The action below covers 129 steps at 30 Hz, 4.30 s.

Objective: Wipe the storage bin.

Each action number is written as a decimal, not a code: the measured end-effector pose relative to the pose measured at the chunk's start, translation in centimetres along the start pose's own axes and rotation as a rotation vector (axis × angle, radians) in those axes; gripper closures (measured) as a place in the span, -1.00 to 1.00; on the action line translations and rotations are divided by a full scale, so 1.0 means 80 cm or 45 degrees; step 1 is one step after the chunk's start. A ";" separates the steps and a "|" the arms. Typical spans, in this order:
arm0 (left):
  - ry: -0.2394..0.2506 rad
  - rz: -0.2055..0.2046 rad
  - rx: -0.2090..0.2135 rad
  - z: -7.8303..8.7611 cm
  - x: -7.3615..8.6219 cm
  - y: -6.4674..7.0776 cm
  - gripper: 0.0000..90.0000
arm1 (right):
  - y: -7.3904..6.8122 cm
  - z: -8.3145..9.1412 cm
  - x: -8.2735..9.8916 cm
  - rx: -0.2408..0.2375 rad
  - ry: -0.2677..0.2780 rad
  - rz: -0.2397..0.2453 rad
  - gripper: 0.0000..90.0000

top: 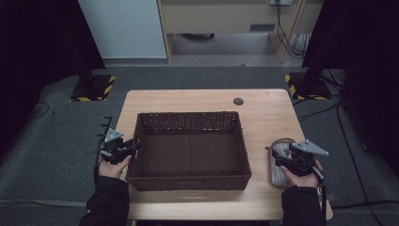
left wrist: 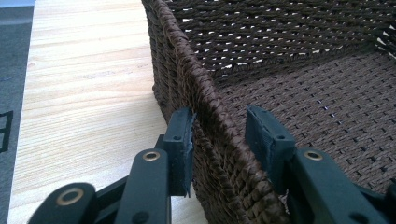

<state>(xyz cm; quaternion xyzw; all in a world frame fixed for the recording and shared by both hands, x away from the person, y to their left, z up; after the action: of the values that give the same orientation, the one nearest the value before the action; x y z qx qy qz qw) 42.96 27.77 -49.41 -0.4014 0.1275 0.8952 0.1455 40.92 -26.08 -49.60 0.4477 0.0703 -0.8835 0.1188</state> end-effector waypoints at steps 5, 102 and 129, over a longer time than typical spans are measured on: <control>-0.002 -0.001 0.004 0.000 0.000 -0.001 0.36 | 0.015 -0.018 0.013 0.028 -0.056 -0.015 -0.36; 0.011 -0.060 0.018 -0.004 0.000 0.027 0.41 | -0.042 -0.144 -0.056 -0.226 -0.031 0.057 0.51; 0.006 -0.080 0.009 -0.004 0.000 0.027 0.39 | -0.054 -0.145 -0.057 -0.258 -0.031 0.118 0.53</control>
<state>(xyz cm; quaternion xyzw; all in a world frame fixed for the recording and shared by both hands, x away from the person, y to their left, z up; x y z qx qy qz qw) 42.40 25.68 -49.37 -0.4068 0.1182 0.8889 0.1744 51.30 -18.56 -52.67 0.4253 0.1373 -0.8708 0.2051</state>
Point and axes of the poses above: each handheld gripper's, and its own axes: z roughly backward along the jaws, x roughly out of its underside, y roughly to its right, the point moved 7 cm from there along -z, roughly forward along the jaws, and after that the axes turned 4 degrees about -y, right-handed, at the moved point
